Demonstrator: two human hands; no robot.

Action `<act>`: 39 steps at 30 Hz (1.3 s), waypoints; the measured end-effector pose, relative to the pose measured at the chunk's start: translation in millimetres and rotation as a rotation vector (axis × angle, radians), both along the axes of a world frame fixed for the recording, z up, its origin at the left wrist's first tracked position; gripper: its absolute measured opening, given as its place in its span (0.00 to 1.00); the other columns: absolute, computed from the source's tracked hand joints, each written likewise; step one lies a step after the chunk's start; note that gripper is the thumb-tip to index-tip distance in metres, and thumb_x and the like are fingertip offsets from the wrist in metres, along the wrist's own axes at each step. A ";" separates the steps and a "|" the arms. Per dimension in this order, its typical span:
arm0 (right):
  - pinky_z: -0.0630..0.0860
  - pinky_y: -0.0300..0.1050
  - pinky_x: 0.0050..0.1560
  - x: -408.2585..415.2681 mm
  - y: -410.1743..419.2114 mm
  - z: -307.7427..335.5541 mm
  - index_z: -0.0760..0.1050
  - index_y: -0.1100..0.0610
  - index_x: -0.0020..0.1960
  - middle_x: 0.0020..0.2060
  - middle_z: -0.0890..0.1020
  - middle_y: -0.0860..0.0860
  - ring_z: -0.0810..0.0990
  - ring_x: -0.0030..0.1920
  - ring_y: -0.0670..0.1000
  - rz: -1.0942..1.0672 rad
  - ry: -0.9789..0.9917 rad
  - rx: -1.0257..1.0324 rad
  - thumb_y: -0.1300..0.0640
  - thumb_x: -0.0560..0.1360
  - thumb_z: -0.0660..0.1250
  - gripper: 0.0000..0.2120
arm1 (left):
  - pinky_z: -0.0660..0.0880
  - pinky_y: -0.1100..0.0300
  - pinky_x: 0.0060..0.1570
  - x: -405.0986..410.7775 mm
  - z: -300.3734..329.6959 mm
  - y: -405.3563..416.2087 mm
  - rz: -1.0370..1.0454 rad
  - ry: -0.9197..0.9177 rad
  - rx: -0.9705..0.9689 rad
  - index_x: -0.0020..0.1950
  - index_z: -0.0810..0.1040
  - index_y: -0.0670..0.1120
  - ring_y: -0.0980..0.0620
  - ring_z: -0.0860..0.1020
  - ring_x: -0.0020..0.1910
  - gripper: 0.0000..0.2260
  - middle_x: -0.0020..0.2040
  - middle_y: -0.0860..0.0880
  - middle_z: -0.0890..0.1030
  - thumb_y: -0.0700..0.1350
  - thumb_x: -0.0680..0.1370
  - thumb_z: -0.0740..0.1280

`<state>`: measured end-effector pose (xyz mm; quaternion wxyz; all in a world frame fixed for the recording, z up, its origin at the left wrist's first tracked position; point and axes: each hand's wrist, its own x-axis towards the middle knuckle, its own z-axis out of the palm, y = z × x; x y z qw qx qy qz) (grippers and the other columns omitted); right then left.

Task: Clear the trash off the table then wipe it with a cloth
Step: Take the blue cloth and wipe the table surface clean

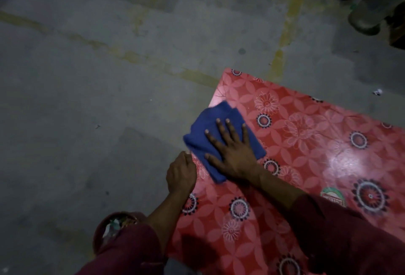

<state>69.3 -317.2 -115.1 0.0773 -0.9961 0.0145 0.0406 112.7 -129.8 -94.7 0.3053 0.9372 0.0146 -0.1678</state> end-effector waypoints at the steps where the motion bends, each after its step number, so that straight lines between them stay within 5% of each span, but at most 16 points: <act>1: 0.49 0.76 0.74 -14.2 8.1 0.0 0.49 0.43 0.83 0.83 0.48 0.55 0.44 0.83 0.61 0.074 -0.011 0.010 0.31 0.81 0.52 0.35 | 0.80 0.44 0.41 -3.4 -3.1 -0.1 -0.039 -0.034 0.050 0.54 0.81 0.40 0.32 0.83 0.43 0.18 0.46 0.35 0.84 0.49 0.82 0.55; 4: 0.50 0.76 0.75 -32.5 6.7 -2.6 0.51 0.43 0.82 0.83 0.50 0.54 0.46 0.83 0.59 0.244 -0.032 0.010 0.30 0.81 0.53 0.34 | 0.78 0.44 0.48 -5.3 -2.1 -2.1 -0.046 0.003 0.157 0.60 0.79 0.42 0.32 0.82 0.49 0.14 0.51 0.35 0.84 0.49 0.83 0.59; 7: 0.48 0.74 0.76 -5.5 -33.7 -8.8 0.51 0.41 0.82 0.83 0.51 0.53 0.47 0.83 0.58 0.299 -0.005 -0.033 0.28 0.79 0.52 0.36 | 0.79 0.46 0.33 -6.6 1.8 -8.5 -0.052 -0.087 0.213 0.52 0.81 0.42 0.33 0.83 0.35 0.15 0.38 0.36 0.83 0.49 0.82 0.57; 13: 0.44 0.74 0.77 72.8 -121.0 -4.8 0.42 0.36 0.81 0.84 0.47 0.51 0.47 0.83 0.58 0.001 0.059 -0.058 0.24 0.77 0.41 0.36 | 0.77 0.51 0.25 -7.0 -14.0 -8.2 -0.083 -0.249 0.297 0.47 0.82 0.43 0.38 0.81 0.27 0.16 0.30 0.40 0.81 0.50 0.79 0.56; 21: 0.38 0.77 0.73 125.3 -120.5 -0.2 0.45 0.39 0.82 0.83 0.47 0.54 0.43 0.82 0.62 -0.417 0.108 0.053 0.26 0.78 0.43 0.36 | 0.77 0.51 0.25 -8.8 -24.1 -8.8 -0.019 -0.356 0.314 0.46 0.81 0.44 0.39 0.80 0.26 0.16 0.29 0.41 0.80 0.49 0.80 0.56; 32: 0.46 0.73 0.77 68.6 -64.2 -18.8 0.52 0.40 0.82 0.83 0.52 0.52 0.49 0.83 0.58 0.261 -0.049 -0.045 0.28 0.80 0.49 0.34 | 0.74 0.54 0.22 -7.9 -27.0 -10.6 -0.022 -0.415 0.337 0.42 0.80 0.45 0.40 0.78 0.23 0.14 0.27 0.42 0.79 0.49 0.79 0.58; 39: 0.45 0.76 0.75 109.5 -159.2 -8.6 0.46 0.36 0.81 0.83 0.50 0.51 0.49 0.82 0.60 -0.297 0.059 -0.001 0.26 0.78 0.47 0.35 | 0.75 0.53 0.24 -7.3 -37.1 -8.0 -0.004 -0.420 0.386 0.44 0.79 0.47 0.41 0.79 0.26 0.12 0.28 0.44 0.79 0.49 0.82 0.59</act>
